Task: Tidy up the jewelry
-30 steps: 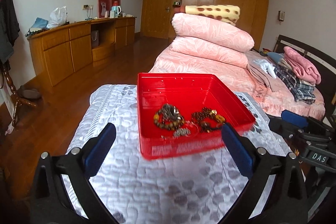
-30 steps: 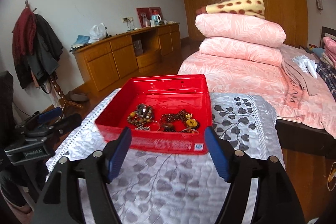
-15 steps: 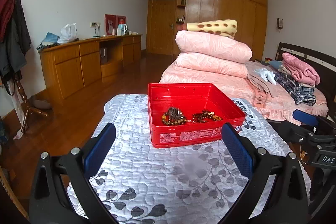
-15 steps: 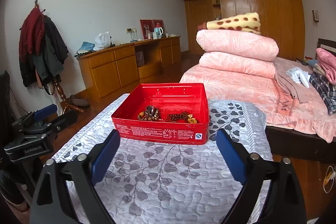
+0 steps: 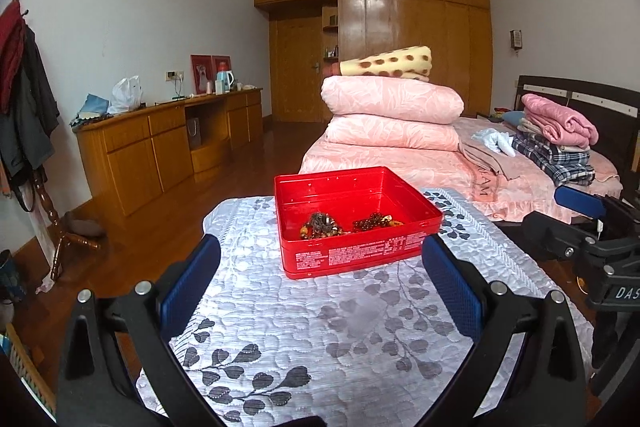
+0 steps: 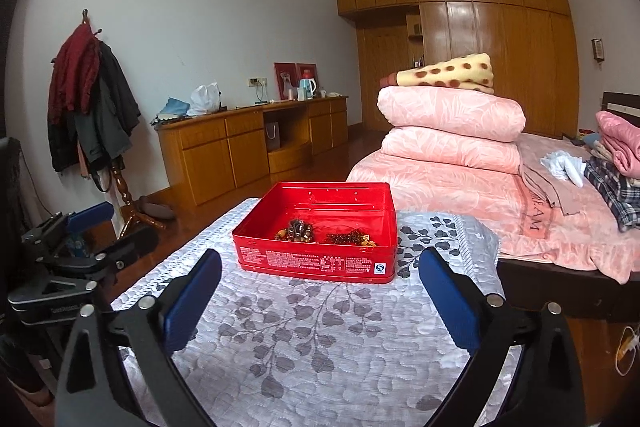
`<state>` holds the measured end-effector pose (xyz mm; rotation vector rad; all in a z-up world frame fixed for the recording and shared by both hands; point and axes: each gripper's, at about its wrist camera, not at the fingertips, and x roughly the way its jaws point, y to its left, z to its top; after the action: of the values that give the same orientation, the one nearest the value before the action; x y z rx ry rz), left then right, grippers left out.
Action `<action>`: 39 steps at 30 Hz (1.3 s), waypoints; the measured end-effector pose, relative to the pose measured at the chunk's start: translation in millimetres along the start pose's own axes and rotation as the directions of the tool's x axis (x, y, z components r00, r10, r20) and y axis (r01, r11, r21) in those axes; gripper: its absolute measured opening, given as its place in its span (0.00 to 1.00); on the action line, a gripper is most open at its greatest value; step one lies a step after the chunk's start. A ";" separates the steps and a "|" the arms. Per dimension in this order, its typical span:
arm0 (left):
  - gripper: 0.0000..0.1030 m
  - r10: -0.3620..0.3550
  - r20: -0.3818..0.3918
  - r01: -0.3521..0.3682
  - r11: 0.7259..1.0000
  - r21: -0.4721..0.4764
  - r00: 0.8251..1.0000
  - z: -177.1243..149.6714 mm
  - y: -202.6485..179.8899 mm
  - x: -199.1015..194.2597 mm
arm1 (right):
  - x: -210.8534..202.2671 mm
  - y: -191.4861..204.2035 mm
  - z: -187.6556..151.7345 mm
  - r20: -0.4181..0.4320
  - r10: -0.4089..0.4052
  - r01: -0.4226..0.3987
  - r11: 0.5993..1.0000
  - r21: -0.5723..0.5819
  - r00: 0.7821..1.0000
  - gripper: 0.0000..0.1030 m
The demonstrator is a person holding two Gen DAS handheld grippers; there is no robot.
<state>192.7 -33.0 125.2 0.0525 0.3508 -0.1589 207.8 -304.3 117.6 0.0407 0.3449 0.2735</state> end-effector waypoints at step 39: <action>0.95 -0.006 0.106 0.007 1.000 -0.007 0.994 5.0 -8.8 -52.6 | -40.4 10.0 8.3 0.095 0.005 -0.003 1.000 -0.022 0.995 0.94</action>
<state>144.1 -34.4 147.9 0.0355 0.2459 -0.1658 171.5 -305.6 139.5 0.0328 0.2473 0.2783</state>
